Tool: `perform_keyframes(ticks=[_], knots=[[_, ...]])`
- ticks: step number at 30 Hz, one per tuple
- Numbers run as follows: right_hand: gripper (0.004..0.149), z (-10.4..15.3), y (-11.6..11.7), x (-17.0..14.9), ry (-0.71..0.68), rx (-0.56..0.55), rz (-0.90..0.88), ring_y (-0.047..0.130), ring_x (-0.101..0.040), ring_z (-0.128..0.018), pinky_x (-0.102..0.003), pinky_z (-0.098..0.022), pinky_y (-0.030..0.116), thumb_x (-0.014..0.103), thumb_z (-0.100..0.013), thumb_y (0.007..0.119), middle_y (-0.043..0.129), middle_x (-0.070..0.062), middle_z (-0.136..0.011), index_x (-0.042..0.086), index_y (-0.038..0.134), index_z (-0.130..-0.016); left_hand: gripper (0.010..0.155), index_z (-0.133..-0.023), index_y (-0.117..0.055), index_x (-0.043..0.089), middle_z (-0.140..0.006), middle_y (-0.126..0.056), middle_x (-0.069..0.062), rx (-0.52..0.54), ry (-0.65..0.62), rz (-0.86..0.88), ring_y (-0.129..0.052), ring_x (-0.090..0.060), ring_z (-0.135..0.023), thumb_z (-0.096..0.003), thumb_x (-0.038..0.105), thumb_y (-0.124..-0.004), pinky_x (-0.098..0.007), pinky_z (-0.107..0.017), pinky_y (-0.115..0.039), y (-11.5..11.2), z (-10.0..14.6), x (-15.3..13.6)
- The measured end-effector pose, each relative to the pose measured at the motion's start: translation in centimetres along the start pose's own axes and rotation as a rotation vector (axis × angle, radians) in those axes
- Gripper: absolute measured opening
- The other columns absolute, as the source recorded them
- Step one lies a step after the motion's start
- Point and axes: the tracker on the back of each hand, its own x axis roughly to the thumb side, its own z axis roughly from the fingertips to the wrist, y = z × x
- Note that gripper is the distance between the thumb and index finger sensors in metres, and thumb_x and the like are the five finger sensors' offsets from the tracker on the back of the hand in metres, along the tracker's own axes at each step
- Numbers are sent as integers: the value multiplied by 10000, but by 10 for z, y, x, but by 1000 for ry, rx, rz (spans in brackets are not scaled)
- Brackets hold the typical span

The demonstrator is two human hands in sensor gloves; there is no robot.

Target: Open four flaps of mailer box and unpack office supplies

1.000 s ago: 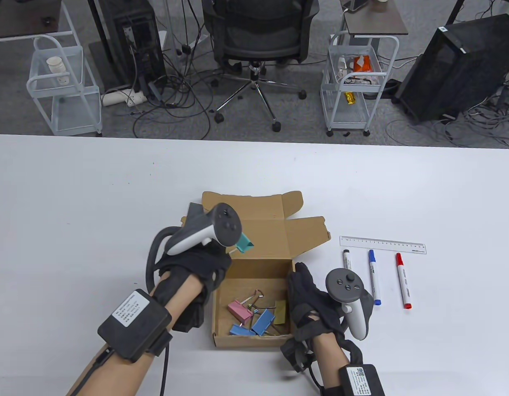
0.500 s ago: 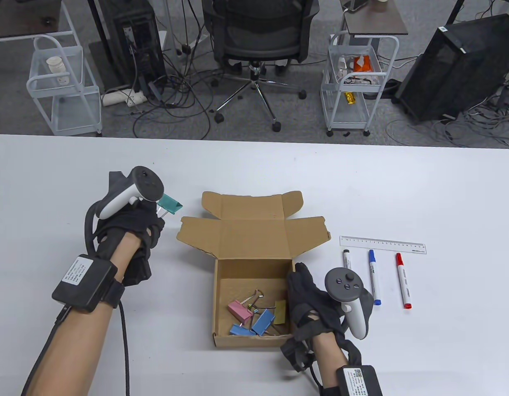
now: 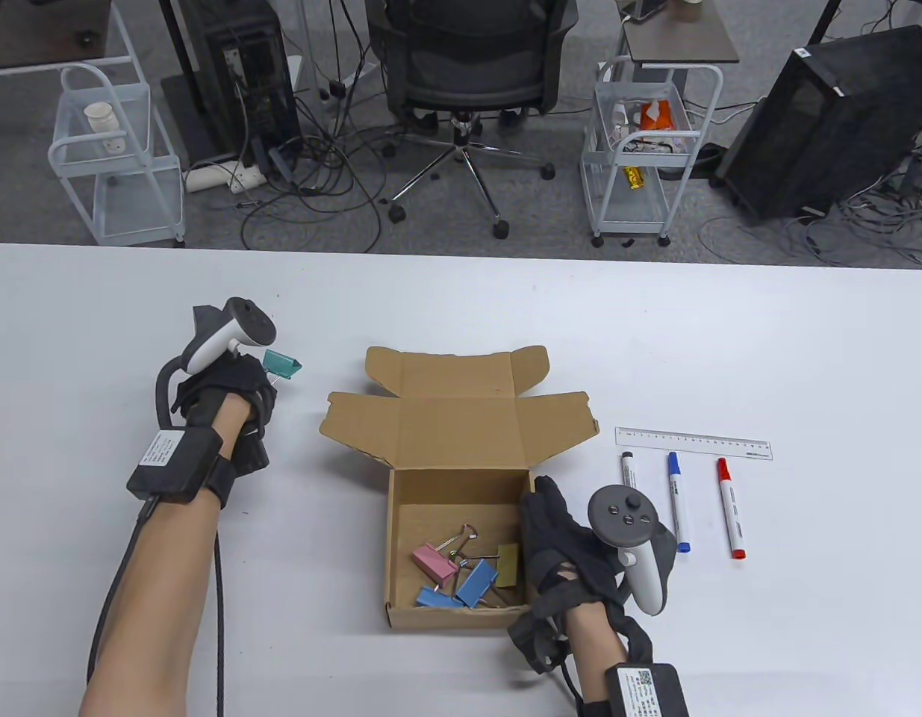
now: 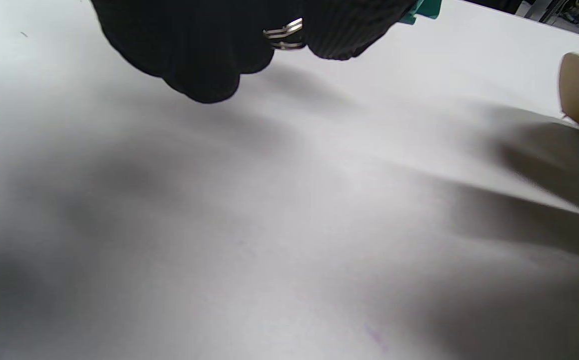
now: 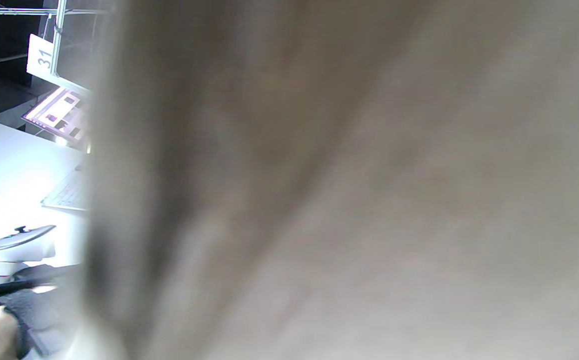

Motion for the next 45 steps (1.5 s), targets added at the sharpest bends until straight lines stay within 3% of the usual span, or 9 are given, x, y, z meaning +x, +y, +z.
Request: perform_keyframes(ticks=[9,18,23,32,45], knots=[[662,0,0,0,-5,-2,2,630,-651,-953,-721,-681,587,423,-652,421,490,-392,-1172,17,303,-1162,618,-1079,-474,14,-1021,-695,-205,-53,56,5,-855,-406,-885,-617,340,-724,-519,-678,-726,-16,-37,-2],[663,0,0,0,-5,-1,1,628,-652,-953,-721,-681,587,424,-653,421,489,-391,-1172,16,304,-1162,619,-1082,-466,33,-1016,-690,-192,4,99,-93,-852,-388,-864,-619,361,-714,-507,-684,-711,-21,-39,8],[662,1,0,0,-4,-5,0,629,-652,-953,-722,-680,587,425,-653,422,488,-393,-1172,19,306,-1162,627,-1084,-465,43,-1023,-679,-185,41,96,-139,-842,-391,-866,-613,376,-710,-508,-686,-704,-27,-35,12],[663,1,0,0,-3,-5,2,632,-651,-953,-721,-680,589,425,-653,422,486,-394,-1172,16,305,-1162,707,-1130,-420,69,-1097,-577,-210,34,-2,-61,-753,-439,-946,-604,470,-669,-544,-715,-650,-33,-21,0],[667,0,0,0,-6,5,-2,632,-662,-947,-727,-676,591,424,-652,420,477,-396,-1173,8,302,-1160,758,-1157,-330,85,-1221,-393,-240,142,-107,17,-508,-551,-1118,-598,504,-623,-658,-750,-558,-35,33,-9]])
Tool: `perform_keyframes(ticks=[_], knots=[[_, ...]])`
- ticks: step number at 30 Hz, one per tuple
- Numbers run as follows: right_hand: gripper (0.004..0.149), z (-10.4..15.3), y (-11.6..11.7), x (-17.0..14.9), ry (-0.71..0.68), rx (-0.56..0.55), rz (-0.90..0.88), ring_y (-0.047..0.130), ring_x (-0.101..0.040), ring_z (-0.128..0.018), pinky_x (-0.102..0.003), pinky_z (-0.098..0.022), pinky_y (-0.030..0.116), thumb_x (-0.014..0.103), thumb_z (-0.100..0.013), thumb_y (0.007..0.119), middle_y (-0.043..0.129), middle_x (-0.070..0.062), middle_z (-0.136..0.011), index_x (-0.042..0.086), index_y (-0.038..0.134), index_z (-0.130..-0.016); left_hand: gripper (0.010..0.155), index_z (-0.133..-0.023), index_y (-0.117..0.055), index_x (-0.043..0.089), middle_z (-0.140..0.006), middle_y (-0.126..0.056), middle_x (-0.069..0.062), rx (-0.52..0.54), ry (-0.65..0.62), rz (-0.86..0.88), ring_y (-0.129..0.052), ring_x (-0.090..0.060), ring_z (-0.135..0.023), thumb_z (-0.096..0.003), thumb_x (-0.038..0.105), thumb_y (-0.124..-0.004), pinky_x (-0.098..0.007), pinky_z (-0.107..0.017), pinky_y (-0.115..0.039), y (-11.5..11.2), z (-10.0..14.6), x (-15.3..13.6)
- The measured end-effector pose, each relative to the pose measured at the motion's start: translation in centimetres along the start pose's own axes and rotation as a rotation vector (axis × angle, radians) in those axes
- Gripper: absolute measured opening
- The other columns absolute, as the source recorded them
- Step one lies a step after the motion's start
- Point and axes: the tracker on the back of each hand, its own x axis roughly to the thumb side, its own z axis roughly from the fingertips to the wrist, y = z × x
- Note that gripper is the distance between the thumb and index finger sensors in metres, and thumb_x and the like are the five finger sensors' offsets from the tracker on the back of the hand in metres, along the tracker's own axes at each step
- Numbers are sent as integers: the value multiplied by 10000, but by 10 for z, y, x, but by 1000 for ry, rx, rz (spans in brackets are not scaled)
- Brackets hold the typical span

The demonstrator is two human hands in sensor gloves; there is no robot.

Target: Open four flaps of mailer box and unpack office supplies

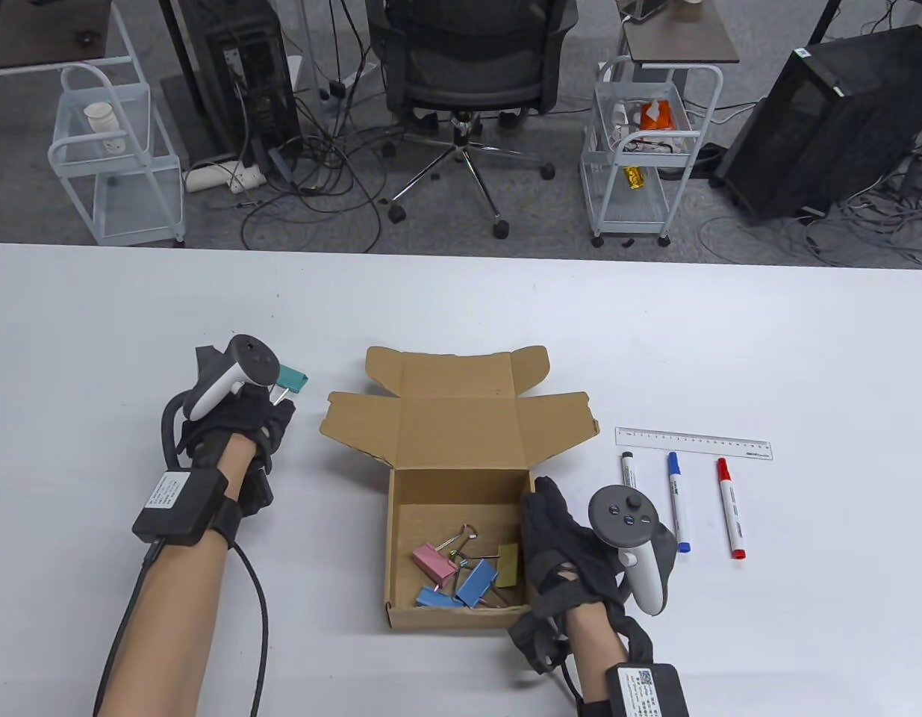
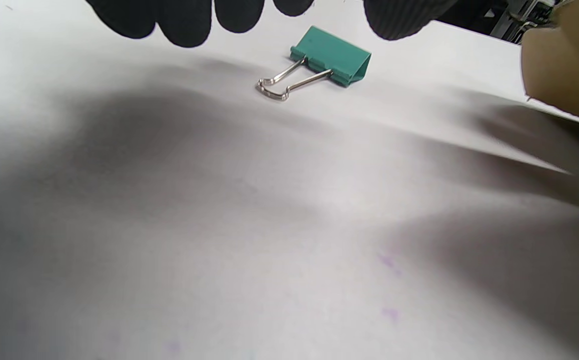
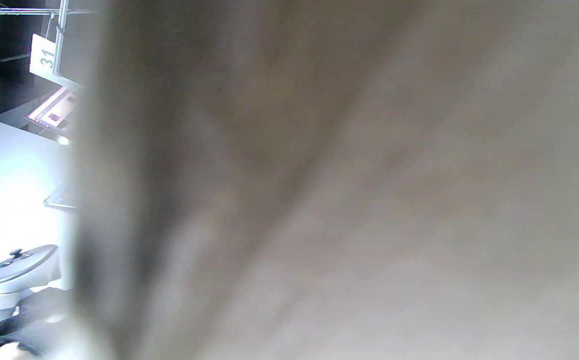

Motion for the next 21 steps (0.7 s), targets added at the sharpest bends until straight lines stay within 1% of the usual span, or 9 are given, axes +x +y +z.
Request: perform_keyframes(ticks=[2,8,15,21], knots=[[666,0,0,0,-1,4,-4,639,-677,-939,-735,-669,599,425,-652,420,471,-395,-1175,10,302,-1159,763,-1160,-318,88,-1230,-362,-237,22,-11,4,-471,-557,-1127,-598,506,-620,-665,-755,-540,2,11,0],[668,0,0,0,-1,6,-10,640,-684,-936,-740,-665,602,426,-652,417,467,-393,-1176,9,297,-1160,768,-1162,-317,89,-1235,-334,-254,85,-50,36,-439,-579,-1133,-596,510,-620,-677,-753,-526,3,40,3],[673,0,0,0,0,6,-15,632,-687,-939,-742,-668,595,428,-653,409,461,-390,-1179,0,288,-1159,769,-1160,-321,85,-1236,-341,-248,147,-108,-20,-443,-582,-1130,-594,511,-621,-677,-754,-521,4,72,7],[674,1,1,-1,1,4,-22,622,-688,-943,-743,-673,587,429,-654,406,457,-389,-1181,0,286,-1159,772,-1161,-323,82,-1236,-347,-246,174,-176,-46,-449,-576,-1131,-594,511,-624,-673,-754,-525,8,99,13]])
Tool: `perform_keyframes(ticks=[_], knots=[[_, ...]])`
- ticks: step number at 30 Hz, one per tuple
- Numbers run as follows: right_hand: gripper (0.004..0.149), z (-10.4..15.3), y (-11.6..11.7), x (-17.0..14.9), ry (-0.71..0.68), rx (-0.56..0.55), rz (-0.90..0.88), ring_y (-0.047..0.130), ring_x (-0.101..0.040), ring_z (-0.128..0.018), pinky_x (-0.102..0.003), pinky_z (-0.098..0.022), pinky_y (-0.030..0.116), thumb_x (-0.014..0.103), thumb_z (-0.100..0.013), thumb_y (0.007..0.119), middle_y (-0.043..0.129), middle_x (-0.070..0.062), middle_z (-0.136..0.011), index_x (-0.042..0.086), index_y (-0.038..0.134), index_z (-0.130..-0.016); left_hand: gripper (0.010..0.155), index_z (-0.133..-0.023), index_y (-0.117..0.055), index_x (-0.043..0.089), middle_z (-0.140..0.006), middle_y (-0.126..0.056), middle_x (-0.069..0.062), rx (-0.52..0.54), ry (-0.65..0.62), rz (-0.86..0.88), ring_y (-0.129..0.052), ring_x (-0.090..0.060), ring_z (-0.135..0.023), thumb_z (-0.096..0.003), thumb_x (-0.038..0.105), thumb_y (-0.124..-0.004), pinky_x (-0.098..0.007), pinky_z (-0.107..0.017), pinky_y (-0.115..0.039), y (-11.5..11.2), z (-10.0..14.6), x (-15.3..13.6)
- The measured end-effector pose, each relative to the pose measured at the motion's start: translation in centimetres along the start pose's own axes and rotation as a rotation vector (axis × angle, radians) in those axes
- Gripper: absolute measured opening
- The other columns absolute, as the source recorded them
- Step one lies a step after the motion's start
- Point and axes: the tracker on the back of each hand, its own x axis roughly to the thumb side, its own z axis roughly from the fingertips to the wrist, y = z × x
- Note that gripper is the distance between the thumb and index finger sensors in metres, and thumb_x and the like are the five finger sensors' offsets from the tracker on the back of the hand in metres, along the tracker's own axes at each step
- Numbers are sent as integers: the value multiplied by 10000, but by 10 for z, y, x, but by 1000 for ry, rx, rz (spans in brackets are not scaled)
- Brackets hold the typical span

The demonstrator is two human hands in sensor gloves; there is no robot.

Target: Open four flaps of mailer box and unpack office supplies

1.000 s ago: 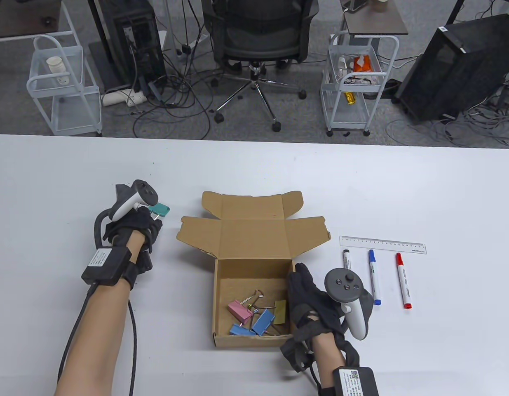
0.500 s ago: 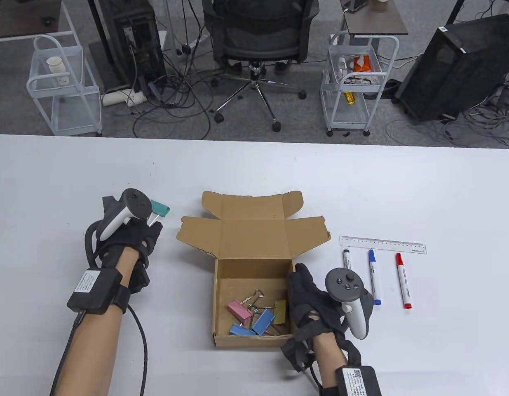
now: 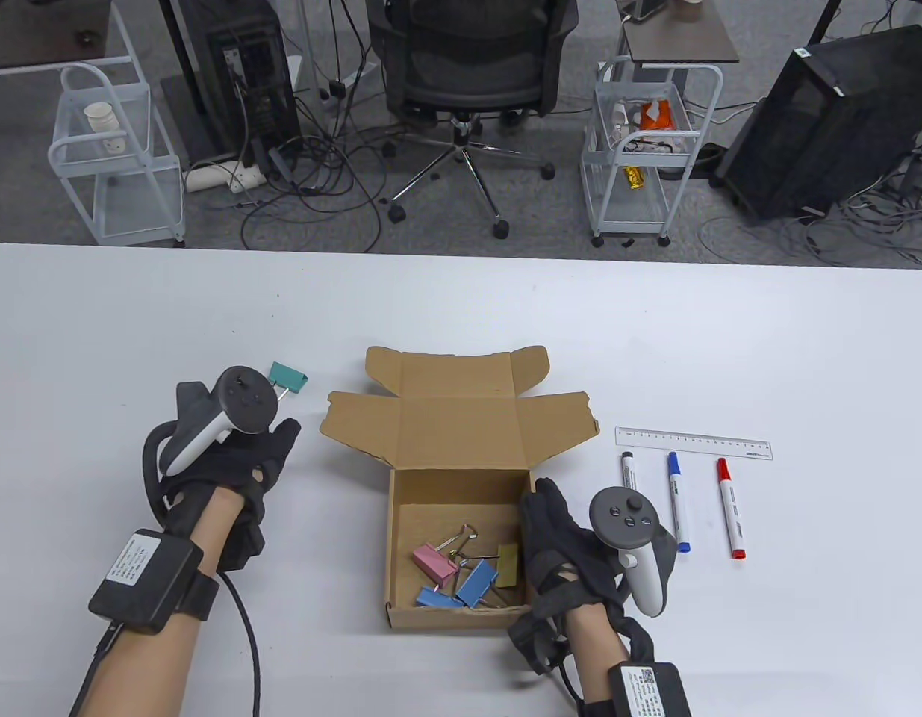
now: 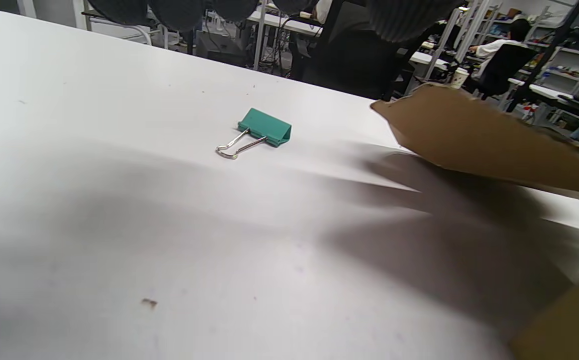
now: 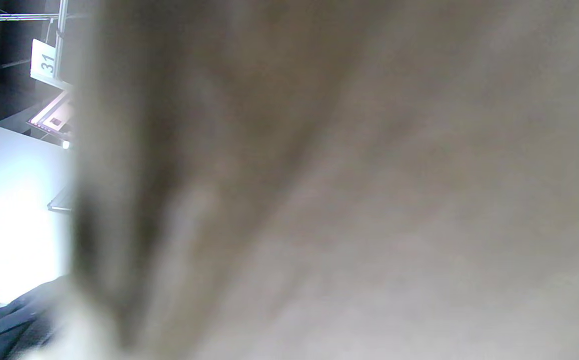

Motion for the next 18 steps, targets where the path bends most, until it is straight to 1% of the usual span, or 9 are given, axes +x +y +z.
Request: perform_keyframes(ticks=[5,9,12,18], knots=[[674,1,0,0,1,-1,-3,621,-686,-943,-743,-673,586,428,-654,405,455,-392,-1181,0,284,-1160,771,-1160,-334,81,-1235,-359,-244,7,-86,-4,-461,-576,-1127,-593,509,-633,-670,-753,-529,5,22,17],[673,1,0,0,1,-2,-4,618,-688,-944,-743,-674,584,428,-654,403,456,-389,-1181,1,285,-1160,773,-1160,-335,80,-1234,-367,-242,6,-158,-37,-468,-565,-1128,-594,509,-641,-654,-759,-537,5,40,36],[672,1,0,0,1,0,-5,618,-690,-943,-744,-673,583,426,-655,404,454,-389,-1182,-1,285,-1160,777,-1159,-343,72,-1227,-387,-248,2,-215,-65,-459,-548,-1131,-595,508,-652,-639,-769,-491,2,55,56],[672,1,0,0,2,1,-6,618,-688,-945,-745,-672,583,426,-654,406,454,-394,-1180,0,286,-1160,777,-1159,-352,73,-1225,-402,-244,-18,-337,-143,-483,-538,-1128,-596,505,-669,-622,-770,-512,-5,79,103]])
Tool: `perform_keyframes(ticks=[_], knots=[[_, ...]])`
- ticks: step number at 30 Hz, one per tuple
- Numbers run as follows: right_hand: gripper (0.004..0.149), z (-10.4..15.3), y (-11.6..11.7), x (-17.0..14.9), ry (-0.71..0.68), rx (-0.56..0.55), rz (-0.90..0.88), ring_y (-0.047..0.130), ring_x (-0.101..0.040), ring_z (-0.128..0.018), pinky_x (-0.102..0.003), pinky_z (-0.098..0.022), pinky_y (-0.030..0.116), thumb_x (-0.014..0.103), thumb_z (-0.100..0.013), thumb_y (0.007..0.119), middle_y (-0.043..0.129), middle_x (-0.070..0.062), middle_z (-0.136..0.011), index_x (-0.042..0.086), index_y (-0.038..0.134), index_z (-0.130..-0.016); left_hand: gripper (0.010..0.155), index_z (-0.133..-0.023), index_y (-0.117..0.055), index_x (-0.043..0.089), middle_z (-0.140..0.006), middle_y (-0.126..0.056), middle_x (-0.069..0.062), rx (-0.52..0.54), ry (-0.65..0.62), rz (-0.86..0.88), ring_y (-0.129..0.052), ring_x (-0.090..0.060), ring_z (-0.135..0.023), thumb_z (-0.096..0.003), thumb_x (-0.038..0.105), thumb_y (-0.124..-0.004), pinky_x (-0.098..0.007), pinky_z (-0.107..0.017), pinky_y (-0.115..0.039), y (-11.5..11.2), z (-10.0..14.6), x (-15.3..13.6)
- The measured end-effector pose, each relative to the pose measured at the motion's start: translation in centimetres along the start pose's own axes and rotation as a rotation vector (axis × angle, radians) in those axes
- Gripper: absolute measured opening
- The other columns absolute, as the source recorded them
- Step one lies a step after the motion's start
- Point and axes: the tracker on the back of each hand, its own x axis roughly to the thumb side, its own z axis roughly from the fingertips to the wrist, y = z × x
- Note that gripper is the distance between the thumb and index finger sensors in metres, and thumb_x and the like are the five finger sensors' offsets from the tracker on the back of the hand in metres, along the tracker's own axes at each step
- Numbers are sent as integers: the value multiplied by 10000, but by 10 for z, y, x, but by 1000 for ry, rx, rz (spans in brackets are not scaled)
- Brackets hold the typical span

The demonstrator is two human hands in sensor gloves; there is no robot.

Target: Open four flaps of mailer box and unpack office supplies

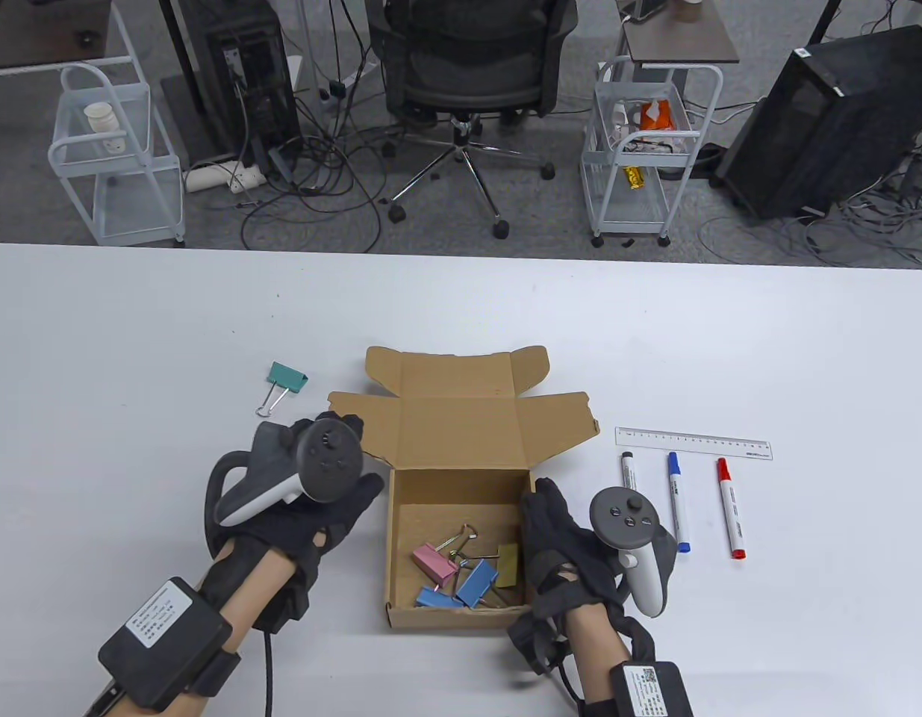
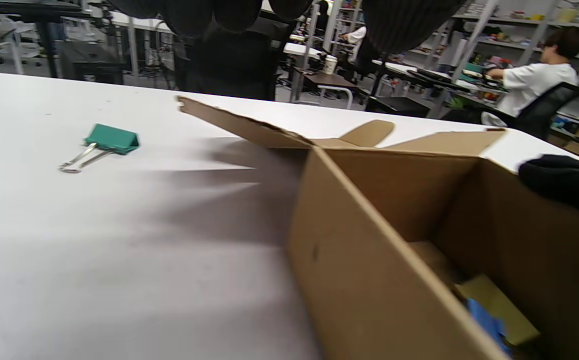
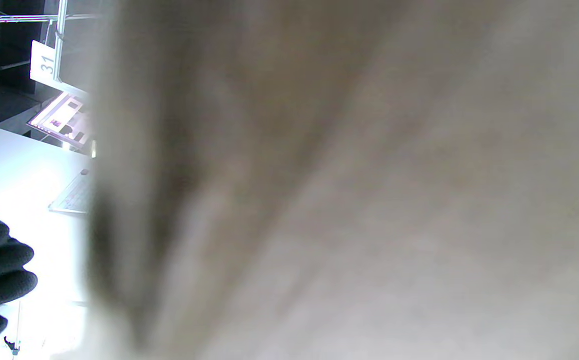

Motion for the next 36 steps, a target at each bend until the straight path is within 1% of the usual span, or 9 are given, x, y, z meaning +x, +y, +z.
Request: perform_keyframes(ticks=[4,8,15,19,24,28,32,36], knots=[[672,0,0,0,1,0,-1,619,-687,-945,-743,-673,584,427,-653,408,455,-391,-1181,2,286,-1160,770,-1157,-365,77,-1223,-420,-237,-24,-62,-33,-507,-528,-1126,-596,501,-677,-614,-769,-529,-1,-1,30],[675,0,0,0,2,2,0,618,-686,-945,-743,-673,583,429,-654,407,452,-393,-1181,-1,287,-1160,765,-1156,-375,78,-1220,-434,-238,-57,-114,-71,-531,-522,-1121,-596,498,-684,-608,-766,-550,-7,-5,60],[678,0,0,0,2,2,0,617,-686,-946,-742,-674,583,429,-653,408,450,-394,-1181,-8,287,-1158,758,-1154,-386,82,-1215,-463,-229,-163,-160,-96,-576,-515,-1111,-596,481,-709,-602,-759,-580,-26,-20,94],[678,0,0,0,2,2,0,617,-686,-947,-743,-673,582,429,-653,408,451,-395,-1180,-7,287,-1158,749,-1150,-406,78,-1204,-504,-226,-230,-145,-113,-631,-500,-1097,-596,469,-725,-593,-750,-614,-38,-31,103],[678,-1,0,0,1,4,7,617,-684,-946,-741,-674,583,430,-653,407,453,-396,-1179,-7,288,-1158,695,-1130,-498,74,-1168,-612,-221,-306,-112,-124,-740,-477,-1054,-593,434,-752,-578,-726,-678,-55,-48,106],[680,-1,0,0,0,4,7,618,-684,-946,-741,-674,582,430,-653,407,455,-395,-1178,-10,288,-1158,690,-1125,-511,70,-1158,-629,-224,-362,-70,-141,-764,-475,-1041,-590,423,-769,-569,-718,-704,-70,-61,106],[680,-1,0,1,0,4,7,617,-684,-945,-741,-674,583,431,-653,408,455,-394,-1179,-10,288,-1158,700,-1124,-508,58,-1155,-630,-232,-393,-53,-136,-772,-481,-1035,-587,415,-780,-569,-712,-718,-84,-70,106],[680,-1,0,1,0,4,8,618,-684,-945,-741,-673,583,431,-653,408,458,-394,-1177,-9,289,-1158,712,-1123,-503,50,-1149,-631,-243,-426,-11,-170,-788,-486,-1025,-583,414,-793,-568,-706,-736,-94,-78,104]])
